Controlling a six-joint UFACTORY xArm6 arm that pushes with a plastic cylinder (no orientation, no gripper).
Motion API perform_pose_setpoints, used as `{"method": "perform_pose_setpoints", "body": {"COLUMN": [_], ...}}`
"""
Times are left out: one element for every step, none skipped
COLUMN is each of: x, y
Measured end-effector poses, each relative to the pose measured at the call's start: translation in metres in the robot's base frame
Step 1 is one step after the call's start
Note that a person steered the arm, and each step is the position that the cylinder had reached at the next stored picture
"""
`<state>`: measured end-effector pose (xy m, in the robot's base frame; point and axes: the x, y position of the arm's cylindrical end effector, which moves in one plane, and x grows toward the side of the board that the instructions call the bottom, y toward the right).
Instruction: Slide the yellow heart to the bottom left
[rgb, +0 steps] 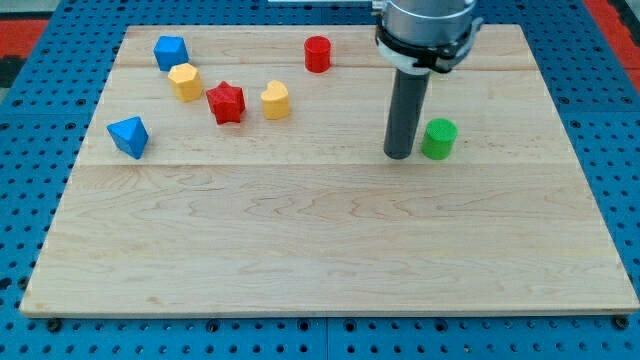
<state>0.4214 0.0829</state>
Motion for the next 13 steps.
{"method": "perform_pose_setpoints", "body": {"x": [-0.012,-0.013,-0.013,-0.057,-0.09,-0.143,-0.131,-0.101,-0.084,-0.056,-0.042,-0.067,-0.046], "y": [0.0,0.0,0.0,-0.032,-0.083,-0.119,-0.152,-0.128,-0.124,-0.12,-0.122,-0.144,-0.159]}}
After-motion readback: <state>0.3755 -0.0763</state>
